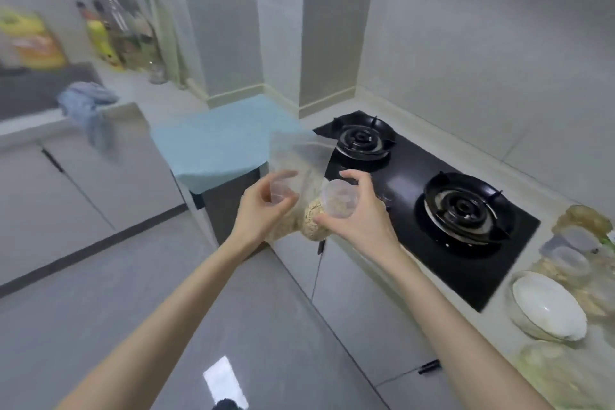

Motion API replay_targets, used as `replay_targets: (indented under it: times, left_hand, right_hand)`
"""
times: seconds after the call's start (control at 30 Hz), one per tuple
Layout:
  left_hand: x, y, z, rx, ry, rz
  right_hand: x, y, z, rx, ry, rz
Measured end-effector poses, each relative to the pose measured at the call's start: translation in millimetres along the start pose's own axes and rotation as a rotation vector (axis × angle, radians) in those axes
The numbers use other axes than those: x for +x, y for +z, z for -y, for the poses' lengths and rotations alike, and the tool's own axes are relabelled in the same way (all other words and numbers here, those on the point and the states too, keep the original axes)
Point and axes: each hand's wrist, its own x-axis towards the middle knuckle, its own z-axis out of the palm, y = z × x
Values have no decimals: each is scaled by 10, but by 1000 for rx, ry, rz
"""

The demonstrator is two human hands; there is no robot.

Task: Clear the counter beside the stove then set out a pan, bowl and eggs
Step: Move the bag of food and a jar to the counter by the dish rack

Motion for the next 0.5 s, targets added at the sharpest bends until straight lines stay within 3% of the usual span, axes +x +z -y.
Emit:
replay_targets:
  times: [0.5]
  left_hand:
    - [-760, -3631, 798, 123, -135, -479]
  right_hand:
    - [219, 3240, 2128, 43, -324, 440]
